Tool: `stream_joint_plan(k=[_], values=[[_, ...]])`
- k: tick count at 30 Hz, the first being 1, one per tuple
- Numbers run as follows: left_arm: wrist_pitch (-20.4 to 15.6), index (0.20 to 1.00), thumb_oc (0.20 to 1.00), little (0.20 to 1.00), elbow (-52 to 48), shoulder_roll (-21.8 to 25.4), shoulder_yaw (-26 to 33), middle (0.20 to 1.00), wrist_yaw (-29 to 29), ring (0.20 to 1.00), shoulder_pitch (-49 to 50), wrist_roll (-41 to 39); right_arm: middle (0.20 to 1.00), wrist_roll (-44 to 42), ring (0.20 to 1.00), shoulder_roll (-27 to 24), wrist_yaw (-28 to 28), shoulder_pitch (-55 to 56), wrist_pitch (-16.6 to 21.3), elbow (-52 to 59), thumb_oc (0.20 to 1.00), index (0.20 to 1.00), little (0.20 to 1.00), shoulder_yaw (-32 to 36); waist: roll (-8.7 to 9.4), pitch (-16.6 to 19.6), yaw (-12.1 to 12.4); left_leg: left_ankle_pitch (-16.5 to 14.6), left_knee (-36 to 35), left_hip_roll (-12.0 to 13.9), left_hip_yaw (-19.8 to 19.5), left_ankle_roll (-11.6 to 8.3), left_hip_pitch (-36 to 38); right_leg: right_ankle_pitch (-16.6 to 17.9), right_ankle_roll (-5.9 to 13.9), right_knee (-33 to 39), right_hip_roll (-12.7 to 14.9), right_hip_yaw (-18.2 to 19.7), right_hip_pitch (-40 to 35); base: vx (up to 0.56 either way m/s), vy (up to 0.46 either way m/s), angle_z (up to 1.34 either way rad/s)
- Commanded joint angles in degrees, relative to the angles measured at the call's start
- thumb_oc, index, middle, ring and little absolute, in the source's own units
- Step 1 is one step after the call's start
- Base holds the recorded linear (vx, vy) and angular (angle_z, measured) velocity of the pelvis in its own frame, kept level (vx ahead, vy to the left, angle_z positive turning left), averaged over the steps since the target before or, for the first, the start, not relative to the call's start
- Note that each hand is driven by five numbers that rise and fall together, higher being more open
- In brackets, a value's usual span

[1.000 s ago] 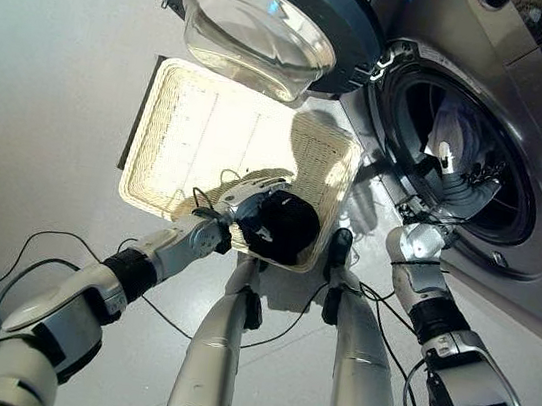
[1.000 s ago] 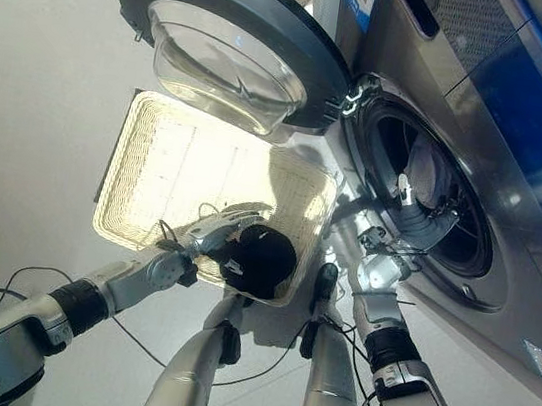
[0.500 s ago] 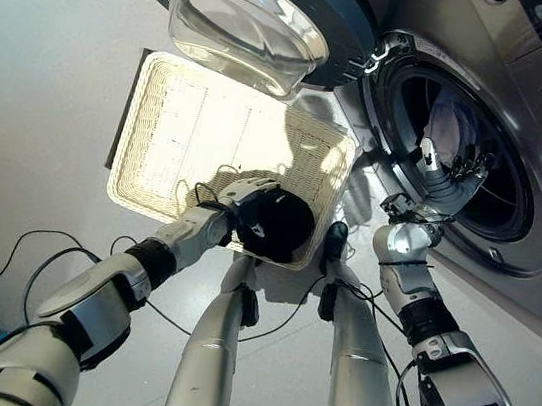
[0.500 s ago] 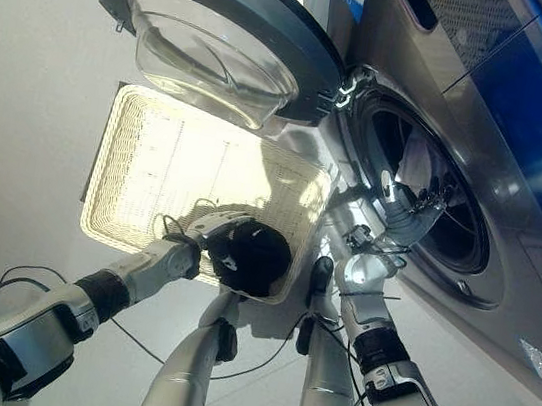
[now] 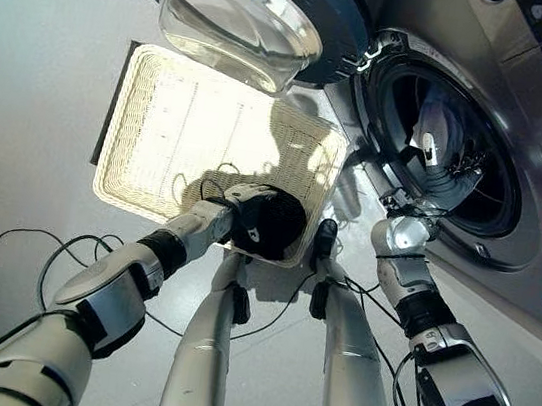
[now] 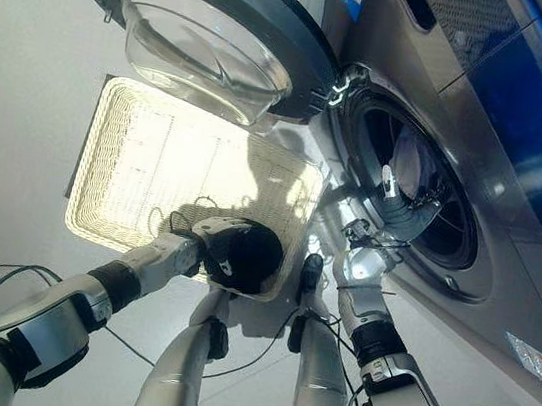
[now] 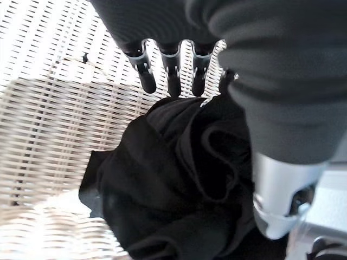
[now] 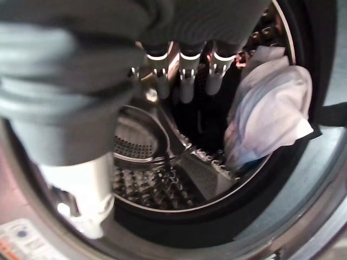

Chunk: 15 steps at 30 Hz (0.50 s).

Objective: Put the clothes into the washing machine.

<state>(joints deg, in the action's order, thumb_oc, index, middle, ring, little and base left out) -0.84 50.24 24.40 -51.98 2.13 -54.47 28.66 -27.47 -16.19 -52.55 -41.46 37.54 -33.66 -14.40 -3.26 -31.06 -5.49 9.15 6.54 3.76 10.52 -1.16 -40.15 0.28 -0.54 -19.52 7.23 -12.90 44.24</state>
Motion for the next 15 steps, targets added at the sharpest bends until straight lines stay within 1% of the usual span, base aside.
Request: stream_joint_plan(k=[1,3,8,10,11,12,13,14,15], values=[[-1.37,1.000,1.000,1.000,0.60,-0.90,-0.84,1.000,0.78,1.000,0.10,4.36,1.000,-2.02,1.000,0.50,1.15,-0.06,4.19,1.14,1.000,1.000,1.000,2.13,0.91,1.26,1.20,-5.03,3.97,-1.34,5.14,-2.49,0.16,4.79,8.27,1.85,0.24,-0.66,-0.33,0.01,-0.027,0.04],[-1.07,1.000,1.000,1.000,0.38,-1.01,-0.97,1.000,1.05,1.000,0.08,4.72,1.000,-2.10,1.000,0.58,1.13,0.01,4.21,1.26,1.000,1.000,1.000,2.13,0.92,1.26,1.20,-5.01,3.95,-1.38,5.04,-2.50,0.04,4.84,8.28,1.88,0.26,-0.66,-0.25,0.00,0.000,0.00],[0.67,1.000,1.000,1.000,-0.32,-1.11,-1.98,1.000,2.27,1.000,-0.04,10.35,1.000,-3.15,1.000,1.18,1.93,0.58,4.22,1.65,1.000,1.000,1.000,2.68,0.95,1.26,1.20,-4.97,3.63,-1.43,4.70,-2.47,-0.34,5.10,8.38,2.13,0.35,-0.69,0.24,0.00,0.000,0.00],[0.96,1.000,1.000,1.000,-0.30,-1.11,-2.14,1.000,2.01,1.000,-0.10,11.03,1.000,-3.34,1.000,1.23,1.97,0.58,4.40,1.49,1.000,1.000,1.000,2.68,0.97,1.26,1.23,-4.96,3.59,-1.45,4.70,-2.46,-0.35,5.13,8.40,2.19,0.38,-0.78,0.21,0.00,-0.013,0.02],[2.67,1.000,1.000,1.000,0.23,-1.15,-3.04,1.000,-0.79,1.000,-0.38,14.72,1.000,-5.18,1.000,1.43,2.15,0.65,4.86,1.49,1.000,1.000,1.000,2.70,1.20,1.26,1.27,-4.82,3.52,-1.40,4.74,-2.50,-0.60,5.28,8.49,2.41,0.55,-1.16,0.22,0.00,-0.025,0.05],[2.92,1.000,1.000,1.000,0.29,-1.16,-3.13,1.000,-1.09,1.000,-0.44,15.17,1.000,-5.41,1.000,1.42,2.22,0.66,4.96,1.49,1.000,1.000,1.000,2.71,1.23,1.26,1.27,-4.81,3.51,-1.39,4.74,-2.51,-0.65,5.31,8.50,2.47,0.57,-1.20,0.22,0.00,-0.035,0.06],[4.44,1.000,1.000,1.000,0.07,-1.18,-3.50,1.000,-2.07,1.000,-0.57,16.40,1.000,-5.50,1.000,1.55,2.23,0.87,5.58,1.52,1.000,1.000,1.000,2.66,1.34,1.26,1.27,-4.74,3.60,-1.31,4.60,-2.56,-1.12,5.47,8.55,2.49,0.63,-1.24,0.58,0.00,-0.013,0.04],[4.46,1.000,1.000,1.000,0.07,-1.18,-3.51,1.000,-2.07,1.000,-0.57,16.40,1.000,-5.47,1.000,1.56,2.20,0.87,5.58,1.53,1.000,1.000,1.000,2.66,1.34,1.26,1.28,-4.74,3.61,-1.31,4.60,-2.56,-1.13,5.47,8.55,2.48,0.63,-1.24,0.58,0.00,-0.017,0.04],[5.81,1.000,1.000,1.000,-0.01,-1.18,-3.83,1.000,-2.91,1.000,-0.63,17.12,1.000,-5.54,1.000,1.52,2.16,1.03,6.03,1.75,1.000,1.000,1.000,2.49,1.48,1.26,1.24,-4.64,3.58,-1.37,4.47,-2.61,-1.50,5.72,8.56,2.65,0.58,-1.24,0.89,0.00,-0.006,0.03]])
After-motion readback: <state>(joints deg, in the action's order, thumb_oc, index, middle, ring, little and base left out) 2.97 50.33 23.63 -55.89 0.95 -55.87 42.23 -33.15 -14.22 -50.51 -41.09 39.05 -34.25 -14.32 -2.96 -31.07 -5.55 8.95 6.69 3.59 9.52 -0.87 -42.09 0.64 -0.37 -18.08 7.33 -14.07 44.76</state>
